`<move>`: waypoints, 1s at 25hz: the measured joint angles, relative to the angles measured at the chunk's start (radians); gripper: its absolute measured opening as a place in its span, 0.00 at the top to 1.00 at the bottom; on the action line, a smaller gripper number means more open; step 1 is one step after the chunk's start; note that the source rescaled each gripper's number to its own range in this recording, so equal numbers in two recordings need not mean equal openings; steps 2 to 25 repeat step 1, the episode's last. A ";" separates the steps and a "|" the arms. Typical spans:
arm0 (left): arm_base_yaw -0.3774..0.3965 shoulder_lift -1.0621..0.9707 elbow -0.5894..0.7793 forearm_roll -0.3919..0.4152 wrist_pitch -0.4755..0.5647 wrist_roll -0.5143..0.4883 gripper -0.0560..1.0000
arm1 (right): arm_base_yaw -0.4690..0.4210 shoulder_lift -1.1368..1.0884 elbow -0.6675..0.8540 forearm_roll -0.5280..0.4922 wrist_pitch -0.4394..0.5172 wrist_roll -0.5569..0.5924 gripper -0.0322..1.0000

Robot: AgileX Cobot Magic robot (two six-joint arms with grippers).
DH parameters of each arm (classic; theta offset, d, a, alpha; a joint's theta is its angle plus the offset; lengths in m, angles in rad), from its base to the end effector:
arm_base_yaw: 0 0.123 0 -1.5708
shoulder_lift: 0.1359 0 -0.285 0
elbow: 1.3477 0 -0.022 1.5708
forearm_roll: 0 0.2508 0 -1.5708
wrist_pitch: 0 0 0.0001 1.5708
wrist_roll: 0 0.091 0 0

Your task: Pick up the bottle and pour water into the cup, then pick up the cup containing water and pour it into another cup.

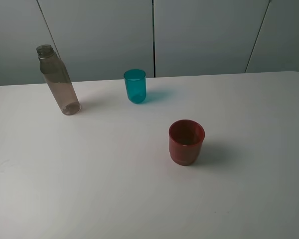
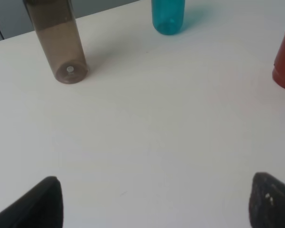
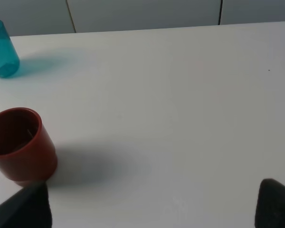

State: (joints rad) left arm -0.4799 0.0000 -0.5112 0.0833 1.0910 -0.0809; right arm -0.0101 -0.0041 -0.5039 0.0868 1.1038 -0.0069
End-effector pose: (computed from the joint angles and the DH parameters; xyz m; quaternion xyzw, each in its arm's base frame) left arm -0.0036 0.0095 0.2782 0.1675 0.8409 -0.1020 0.5044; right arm -0.0079 0.0071 0.2751 -0.0014 0.8614 0.0390 0.5064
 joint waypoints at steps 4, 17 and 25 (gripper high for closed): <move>0.000 0.000 0.000 0.000 -0.001 0.002 0.00 | 0.000 0.000 0.000 0.000 0.000 0.007 0.97; 0.000 0.000 0.000 0.000 -0.001 0.002 0.00 | 0.000 0.000 0.000 0.000 0.000 0.007 0.97; 0.000 0.000 0.000 0.000 -0.001 0.002 0.00 | 0.000 0.000 0.000 0.000 0.000 0.007 0.97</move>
